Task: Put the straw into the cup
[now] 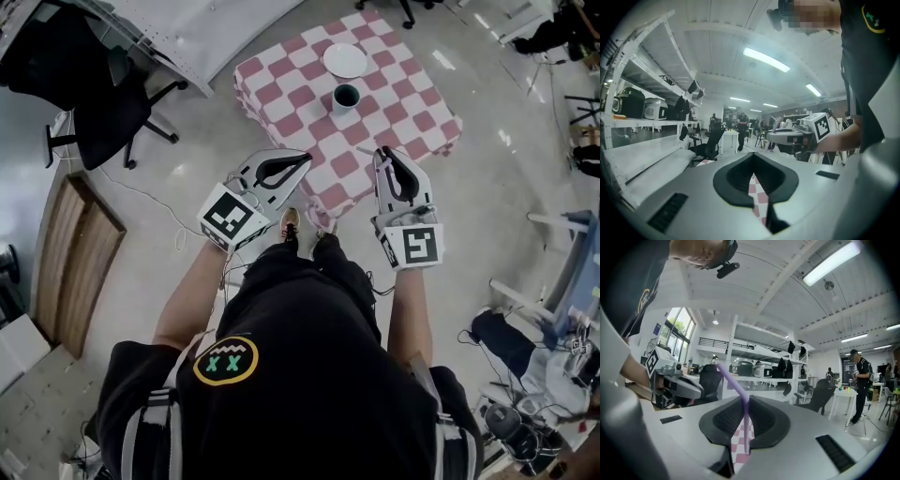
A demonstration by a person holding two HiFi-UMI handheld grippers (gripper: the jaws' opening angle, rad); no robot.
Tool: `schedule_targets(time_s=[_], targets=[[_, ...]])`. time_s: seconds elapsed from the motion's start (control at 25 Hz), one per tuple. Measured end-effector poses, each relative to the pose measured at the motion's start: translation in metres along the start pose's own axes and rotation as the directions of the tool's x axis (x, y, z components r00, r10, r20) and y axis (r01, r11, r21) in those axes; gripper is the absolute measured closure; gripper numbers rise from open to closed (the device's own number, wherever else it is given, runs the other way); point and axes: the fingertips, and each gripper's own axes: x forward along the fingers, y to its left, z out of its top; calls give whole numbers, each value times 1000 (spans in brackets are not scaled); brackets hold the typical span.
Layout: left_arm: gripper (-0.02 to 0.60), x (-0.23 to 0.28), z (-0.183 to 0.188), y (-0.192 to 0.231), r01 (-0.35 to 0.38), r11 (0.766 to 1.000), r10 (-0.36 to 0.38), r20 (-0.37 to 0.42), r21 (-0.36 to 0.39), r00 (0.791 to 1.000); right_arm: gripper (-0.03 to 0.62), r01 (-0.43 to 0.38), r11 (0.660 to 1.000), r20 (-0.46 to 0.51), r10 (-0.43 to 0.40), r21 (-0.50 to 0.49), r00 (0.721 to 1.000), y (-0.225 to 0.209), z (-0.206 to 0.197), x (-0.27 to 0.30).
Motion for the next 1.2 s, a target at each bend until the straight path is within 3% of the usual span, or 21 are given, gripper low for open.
schedule_targets(time_s=[0.52, 0.84, 1.2], targets=[[568, 64, 11, 57, -108, 993, 107, 26, 49, 994, 539, -74, 997, 37, 74, -13, 997, -63, -13, 61], [568, 106, 8, 86, -107, 991, 103, 56, 74, 993, 539, -88, 996, 28, 88, 5, 996, -79, -32, 109], [568, 128, -4, 100, -97, 993, 94, 49, 68, 994, 539, -60, 997, -35, 62, 40, 997, -94, -91, 161]])
